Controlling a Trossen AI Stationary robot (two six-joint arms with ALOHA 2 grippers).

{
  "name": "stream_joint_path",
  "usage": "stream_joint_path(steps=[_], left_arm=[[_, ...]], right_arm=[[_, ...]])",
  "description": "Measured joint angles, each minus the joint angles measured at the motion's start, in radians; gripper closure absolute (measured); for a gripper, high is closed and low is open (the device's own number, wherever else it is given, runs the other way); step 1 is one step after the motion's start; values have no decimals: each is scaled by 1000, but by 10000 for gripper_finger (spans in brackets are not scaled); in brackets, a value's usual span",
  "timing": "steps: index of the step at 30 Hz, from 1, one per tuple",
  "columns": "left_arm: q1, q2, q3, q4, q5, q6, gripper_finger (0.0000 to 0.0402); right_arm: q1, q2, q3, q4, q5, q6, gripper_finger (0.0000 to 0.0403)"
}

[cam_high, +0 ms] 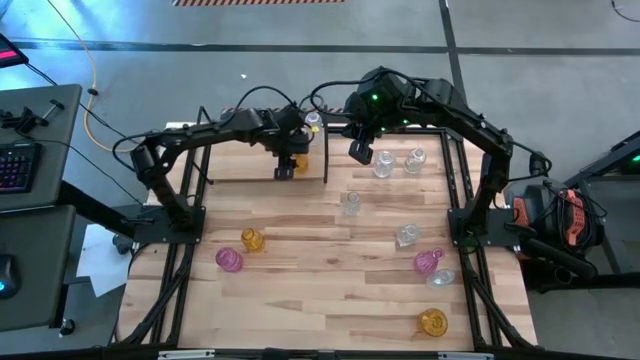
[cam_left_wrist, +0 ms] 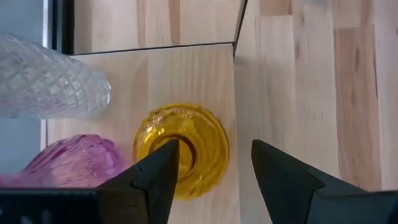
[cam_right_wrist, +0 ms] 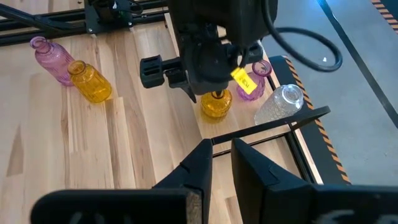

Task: Sort vases onto shelf
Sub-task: Put the yellow vase in the top left corner of the shelf

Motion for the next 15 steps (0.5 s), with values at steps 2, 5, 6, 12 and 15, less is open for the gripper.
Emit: stream_joint_path(steps=[2,5,6,12,15], left_arm=[[0,8,1,-2,0,-1,209],[0,9,1,-5,-8,-9,209],[-1,9,1,-12,-17,-12,209],[25,3,3,-101,-67,-18,209],[42,2,4,-142,-67,-18,209]], right_arm=[[0,0,0,0,0,0,361],[0,0,0,-6,0,0,361],[0,0,0,-8,0,0,361],[0,0,0,-11,0,-8,361],[0,0,0,-11,0,-9,361]])
